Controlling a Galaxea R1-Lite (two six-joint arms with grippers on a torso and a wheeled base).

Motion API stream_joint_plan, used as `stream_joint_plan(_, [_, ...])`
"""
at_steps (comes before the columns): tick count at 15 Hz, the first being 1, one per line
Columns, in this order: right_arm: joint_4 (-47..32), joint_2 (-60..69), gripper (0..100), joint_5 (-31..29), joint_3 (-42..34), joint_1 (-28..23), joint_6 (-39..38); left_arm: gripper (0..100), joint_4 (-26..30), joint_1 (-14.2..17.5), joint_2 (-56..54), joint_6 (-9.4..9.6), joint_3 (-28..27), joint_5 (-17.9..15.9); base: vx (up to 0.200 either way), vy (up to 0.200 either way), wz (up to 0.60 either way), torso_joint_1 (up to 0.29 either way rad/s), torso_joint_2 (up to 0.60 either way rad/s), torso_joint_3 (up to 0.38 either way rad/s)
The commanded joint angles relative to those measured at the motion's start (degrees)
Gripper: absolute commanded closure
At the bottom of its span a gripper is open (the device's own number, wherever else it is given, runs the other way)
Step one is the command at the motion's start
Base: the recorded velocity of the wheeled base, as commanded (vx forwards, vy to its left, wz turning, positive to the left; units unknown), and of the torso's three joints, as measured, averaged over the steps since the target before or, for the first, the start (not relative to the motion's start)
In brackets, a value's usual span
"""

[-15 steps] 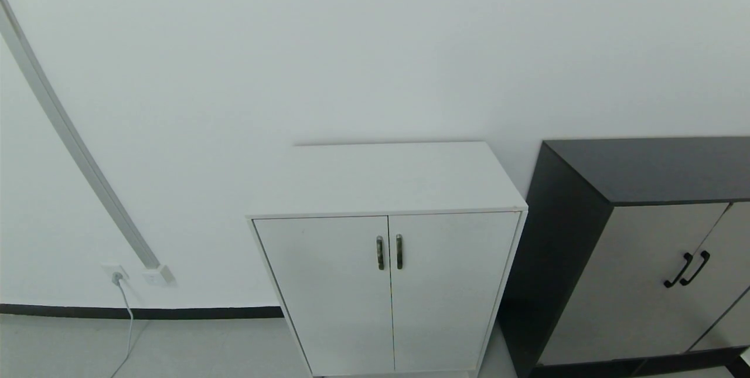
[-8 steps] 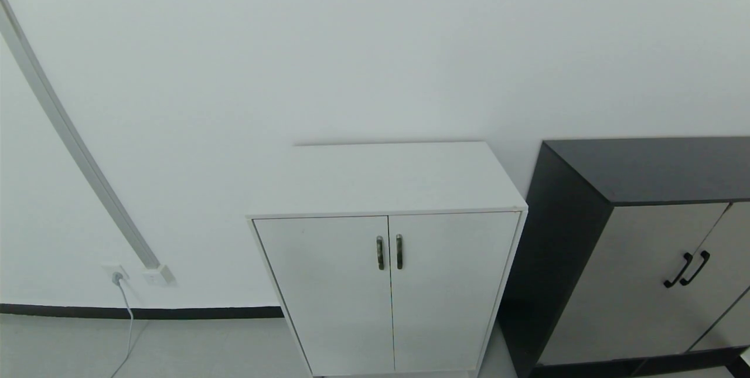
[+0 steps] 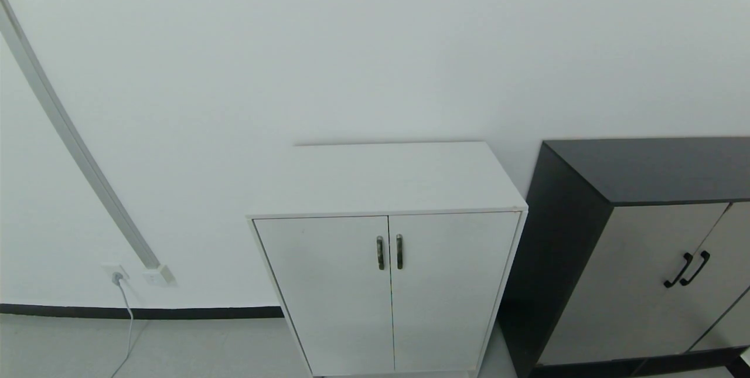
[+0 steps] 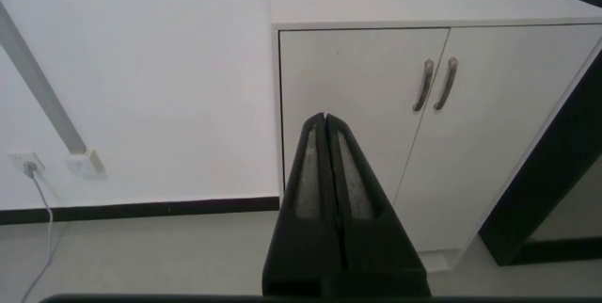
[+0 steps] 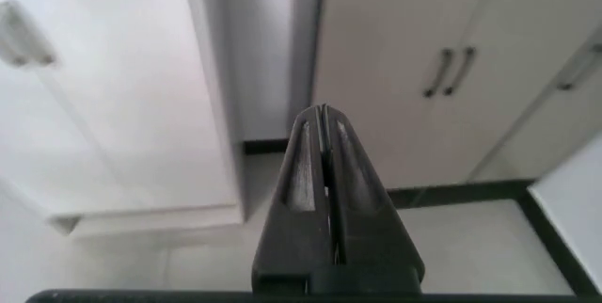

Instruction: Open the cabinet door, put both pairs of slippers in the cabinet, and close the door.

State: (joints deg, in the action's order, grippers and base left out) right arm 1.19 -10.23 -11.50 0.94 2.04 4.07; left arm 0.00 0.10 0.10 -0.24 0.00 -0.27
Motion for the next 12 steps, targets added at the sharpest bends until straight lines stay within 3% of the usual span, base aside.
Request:
stream_joint_plan(1, [0.1,5.7,100,3.0,-0.1,-2.6,-0.1,100,0.0,0.1,0.0,-0.02,0.0,0.0,0.000,0.000,0.00,0.000,0.00,0.000])
stream_joint_plan(7, [-1.4,10.2,100,13.7,-0.9,-1.7,-2.9,100,0.0,0.1,0.0,-0.02,0.0,0.0,0.000,0.000,0.00,0.000,0.00,0.000])
stream_joint_plan(12, [-1.4,10.2,100,14.4,-0.9,-1.7,-3.3,100,0.0,0.0,0.0,-0.02,0.0,0.0,0.000,0.000,0.00,0.000,0.00,0.000])
